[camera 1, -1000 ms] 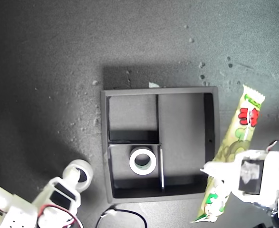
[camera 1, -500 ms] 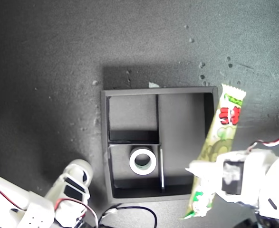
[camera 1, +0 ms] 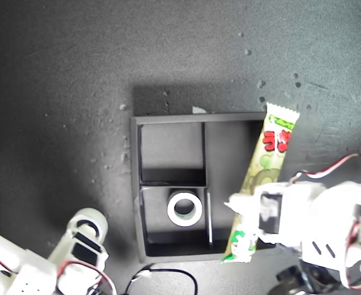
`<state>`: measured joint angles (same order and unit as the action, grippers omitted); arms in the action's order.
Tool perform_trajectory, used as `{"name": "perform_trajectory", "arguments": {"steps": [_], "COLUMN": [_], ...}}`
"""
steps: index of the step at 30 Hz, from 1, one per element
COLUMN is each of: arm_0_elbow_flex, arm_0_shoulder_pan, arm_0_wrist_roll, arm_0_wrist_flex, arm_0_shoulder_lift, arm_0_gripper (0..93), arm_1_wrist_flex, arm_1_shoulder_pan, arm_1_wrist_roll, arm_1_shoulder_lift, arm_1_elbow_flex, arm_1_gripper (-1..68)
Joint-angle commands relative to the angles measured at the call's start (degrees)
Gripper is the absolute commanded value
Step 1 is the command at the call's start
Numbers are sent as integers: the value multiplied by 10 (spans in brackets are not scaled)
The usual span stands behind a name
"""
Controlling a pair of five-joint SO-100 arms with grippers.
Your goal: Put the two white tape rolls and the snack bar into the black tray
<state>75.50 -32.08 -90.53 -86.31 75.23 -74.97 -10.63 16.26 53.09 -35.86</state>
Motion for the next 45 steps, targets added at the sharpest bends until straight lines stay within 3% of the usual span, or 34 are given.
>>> {"name": "perform_trajectory", "arguments": {"steps": [1, 2, 5, 10, 12, 14, 16, 19, 21, 24, 25, 32, 39, 45], "arm_0_elbow_flex": [-54, -76, -152, -270, -333, -429, -521, -562, -558, -526, -519, -565, -586, -551], "arm_0_shoulder_pan": [47, 65, 120, 192, 201, 205, 208, 218, 220, 223, 225, 242, 238, 260], "arm_0_wrist_roll": [52, 76, 175, 287, 307, 323, 338, 340, 336, 323, 321, 327, 317, 332], "arm_0_wrist_flex": [-80, -100, -125, -128, -141, -170, -186, -186, -186, -187, -187, -187, -187, -188], "arm_0_shoulder_lift": [98, 110, 118, 54, -2, -76, -147, -192, -203, -207, -210, -301, -326, -244], "arm_0_gripper": [0, 0, 0, 0, 0, 0, 0, 0, 0, 0, 0, 20, 159, 160], "arm_1_wrist_flex": [9, 6, -25, -98, -126, -156, -204, -283, -283, -283, -283, -283, -282, -281], "arm_1_shoulder_pan": [6, 6, 6, 1, 2, 6, 16, 35, 38, 32, 26, 0, 37, 38], "arm_1_wrist_roll": [19, 24, 35, 47, 49, 45, 41, 68, 117, 209, 235, 401, 517, 570], "arm_1_shoulder_lift": [-11, -13, -13, -13, -13, -13, -13, 0, 67, 169, 199, 297, 381, 421], "arm_1_elbow_flex": [20, 9, -7, 16, 43, 79, 132, 230, 214, 190, 188, 199, 86, -19], "arm_1_gripper": [-4, -1, 96, 346, 402, 404, 398, 320, 226, 24, 0, -7, -8, -8]}}
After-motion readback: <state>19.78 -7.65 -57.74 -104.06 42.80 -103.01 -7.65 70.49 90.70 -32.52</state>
